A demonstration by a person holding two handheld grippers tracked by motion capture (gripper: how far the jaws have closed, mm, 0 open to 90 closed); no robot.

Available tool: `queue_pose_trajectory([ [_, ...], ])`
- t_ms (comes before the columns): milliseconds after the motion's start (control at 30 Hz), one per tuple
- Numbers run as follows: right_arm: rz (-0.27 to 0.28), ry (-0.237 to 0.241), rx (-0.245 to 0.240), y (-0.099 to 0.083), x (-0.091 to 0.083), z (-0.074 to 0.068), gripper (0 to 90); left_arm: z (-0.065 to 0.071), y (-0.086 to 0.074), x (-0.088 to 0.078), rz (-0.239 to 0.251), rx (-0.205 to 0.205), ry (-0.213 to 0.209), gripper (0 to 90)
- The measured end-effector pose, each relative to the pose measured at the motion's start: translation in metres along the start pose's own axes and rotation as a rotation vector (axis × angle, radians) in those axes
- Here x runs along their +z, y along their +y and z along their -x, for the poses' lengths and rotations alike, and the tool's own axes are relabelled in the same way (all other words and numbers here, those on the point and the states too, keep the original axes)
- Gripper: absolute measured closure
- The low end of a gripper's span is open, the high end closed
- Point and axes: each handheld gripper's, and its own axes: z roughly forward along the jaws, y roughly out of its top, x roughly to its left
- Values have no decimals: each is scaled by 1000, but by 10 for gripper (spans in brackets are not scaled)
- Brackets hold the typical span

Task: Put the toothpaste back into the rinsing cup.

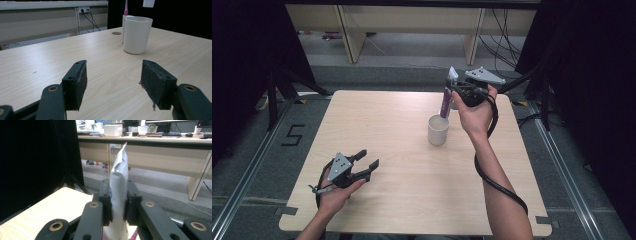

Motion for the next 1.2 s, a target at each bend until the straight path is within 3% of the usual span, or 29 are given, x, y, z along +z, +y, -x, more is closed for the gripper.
queue_pose_trajectory([
  [33,-1,0,1,0,0,0,793,1,0,-3,-22,-9,13,375],
  [167,1,-6,0,-2,3,0,793,-1,1,-2,7,-3,2,375],
  [233,-10,-4,2,-3,3,-1,793,-1,1,-2,8,-5,5,375],
  [267,-5,-10,-17,-4,4,0,793,1,1,-4,-15,-15,18,375],
  [367,-17,-7,-14,-6,6,-2,793,0,0,-2,8,-6,0,375],
  [433,-18,-10,-6,-8,7,-3,793,1,0,-3,2,-19,7,375],
  [467,-18,-5,-15,-9,7,-3,793,1,0,-3,6,-6,4,375],
  [500,-28,-12,-2,-9,7,-4,793,2,0,-5,-15,-17,15,375],
  [700,-27,-10,-33,-13,11,-4,793,1,0,-5,-15,-18,15,375],
  [967,-45,-22,-8,-21,17,-2,793,-1,-2,-4,4,-13,6,375],
  [1000,-38,-22,-10,-22,19,-2,793,1,-2,-5,-16,-24,18,375],
  [1200,-32,-24,-34,-28,24,1,793,1,-2,-5,-16,-17,15,375],
])
